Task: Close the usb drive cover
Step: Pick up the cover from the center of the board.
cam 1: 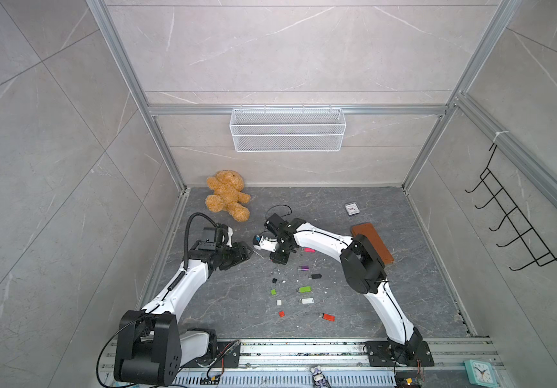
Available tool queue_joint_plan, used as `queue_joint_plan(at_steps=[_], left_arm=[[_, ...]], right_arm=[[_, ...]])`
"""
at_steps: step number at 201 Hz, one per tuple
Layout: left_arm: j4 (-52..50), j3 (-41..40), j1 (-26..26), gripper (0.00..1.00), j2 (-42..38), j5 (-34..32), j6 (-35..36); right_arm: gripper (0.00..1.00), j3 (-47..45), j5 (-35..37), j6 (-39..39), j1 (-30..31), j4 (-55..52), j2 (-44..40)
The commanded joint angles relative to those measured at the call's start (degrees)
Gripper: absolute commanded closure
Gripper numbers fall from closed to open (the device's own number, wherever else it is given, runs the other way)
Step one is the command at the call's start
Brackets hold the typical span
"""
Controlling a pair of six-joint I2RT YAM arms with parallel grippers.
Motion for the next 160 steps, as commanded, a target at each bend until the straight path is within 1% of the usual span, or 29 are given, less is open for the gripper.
queue_joint_plan(at_steps=[1,35,87,99,117,129,160], left_arm=[[1.84,-0.59,0.34,0.29,0.27,2.45,-1.29],[3.89,-1.94,0.52,0.32,1.41,5.03,-3.07],[7.75,-2.90,1.11,0.39,5.16,11.50,-5.73],[9.59,-3.26,1.41,0.41,6.21,13.80,-6.98],[14.65,-4.09,2.13,0.44,8.75,19.28,-9.89],[16.77,-3.72,2.28,0.47,10.86,21.87,-10.60],[19.34,-2.36,2.32,0.49,15.74,25.90,-11.13]], right_arm=[[0.78,-2.94,-2.92,0.57,0.65,-0.69,2.62],[0.79,-7.91,-4.73,0.46,0.48,3.99,-1.37],[0.80,-15.32,-7.12,0.63,-0.23,12.07,-7.28],[0.80,-17.03,-8.50,0.66,-0.60,14.15,-8.73],[0.80,-19.87,-10.80,0.63,-1.16,17.99,-10.92],[0.80,-20.94,-11.62,0.58,-1.36,19.61,-11.89],[0.80,-22.85,-13.68,0.30,-1.90,22.55,-13.65]])
